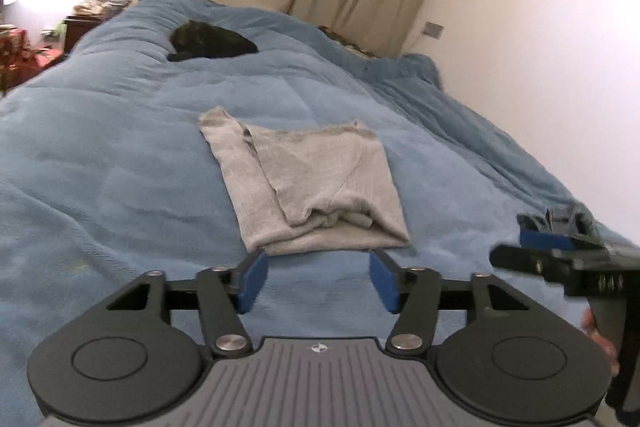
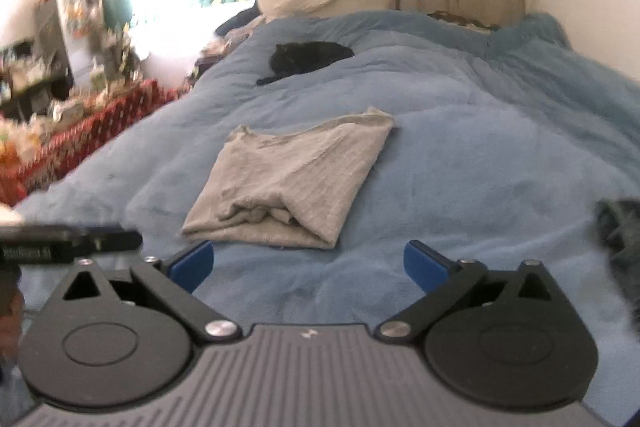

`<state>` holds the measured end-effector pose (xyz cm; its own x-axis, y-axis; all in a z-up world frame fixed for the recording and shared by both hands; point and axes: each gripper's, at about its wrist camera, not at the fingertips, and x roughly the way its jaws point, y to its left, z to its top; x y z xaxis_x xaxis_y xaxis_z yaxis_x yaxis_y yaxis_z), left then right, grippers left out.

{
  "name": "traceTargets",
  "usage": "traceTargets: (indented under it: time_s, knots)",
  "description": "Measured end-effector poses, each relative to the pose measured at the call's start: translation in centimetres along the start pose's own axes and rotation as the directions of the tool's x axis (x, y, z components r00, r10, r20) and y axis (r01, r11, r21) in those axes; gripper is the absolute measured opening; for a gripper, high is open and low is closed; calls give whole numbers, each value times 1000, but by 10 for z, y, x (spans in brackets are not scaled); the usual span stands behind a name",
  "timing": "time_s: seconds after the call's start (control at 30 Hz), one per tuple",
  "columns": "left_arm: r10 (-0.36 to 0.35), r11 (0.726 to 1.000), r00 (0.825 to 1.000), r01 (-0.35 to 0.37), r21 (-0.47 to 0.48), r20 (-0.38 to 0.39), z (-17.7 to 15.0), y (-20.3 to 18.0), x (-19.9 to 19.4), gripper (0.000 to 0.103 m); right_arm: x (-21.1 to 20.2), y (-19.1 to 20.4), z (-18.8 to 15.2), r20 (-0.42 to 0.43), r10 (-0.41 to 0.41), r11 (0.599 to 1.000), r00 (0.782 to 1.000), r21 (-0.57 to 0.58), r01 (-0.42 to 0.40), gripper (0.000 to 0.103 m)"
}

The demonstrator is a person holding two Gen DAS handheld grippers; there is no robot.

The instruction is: Fold clothes

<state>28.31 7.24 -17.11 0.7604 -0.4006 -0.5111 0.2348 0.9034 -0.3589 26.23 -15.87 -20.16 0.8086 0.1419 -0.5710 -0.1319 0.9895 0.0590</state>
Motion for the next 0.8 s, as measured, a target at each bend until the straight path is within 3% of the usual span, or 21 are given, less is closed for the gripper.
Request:
traceTargets:
  time_s: [0.1, 0.27, 0.4, 0.5, 0.57, 0.6, 0.67, 0.73, 0.77, 0.8]
  knots:
    - [4, 1000, 1000, -4, -17, -7, 10, -11, -17, 65, -35, 6, 7, 2, -1, 999, 1000, -34, 1, 102]
    - [51, 996, 999, -51, -67, -6, 26, -19, -41, 86, -82, 10, 21, 16, 21, 997, 1000, -72, -19, 102]
    - [58, 995, 998, -57, -79, 8, 40, -12, -44, 88, -100, 7, 36, 101, -5, 998, 995, -64, 11, 102]
    - [58, 996, 998, -57, -75, 13, 51, 0, -29, 88, -90, 1, 50, 115, 15, 999, 993, -31, -12, 102]
    - [50, 991, 998, -46, -128, 28, 55, 13, -14, 80, -75, -1, 57, 124, 43, 999, 991, 14, -45, 96]
    - [36, 986, 999, -30, -167, 35, 56, 20, -7, 75, -66, -1, 60, 122, 56, 998, 991, 27, -59, 84]
    - [2, 977, 999, 6, -215, 39, 57, 31, 10, 52, -43, 4, 68, 98, 67, 998, 993, 5, -68, 73]
    - [-29, 974, 999, 36, -222, 38, 58, 35, 25, 34, -17, 10, 78, 64, 91, 995, 994, -51, -87, 56]
    - [-42, 975, 998, 50, -216, 40, 58, 36, 32, 28, -3, 12, 84, 41, 109, 991, 993, -80, -105, 49]
    - [-55, 976, 998, 63, -209, 43, 59, 37, 40, 27, 11, 15, 90, 17, 128, 986, 992, -109, -126, 34]
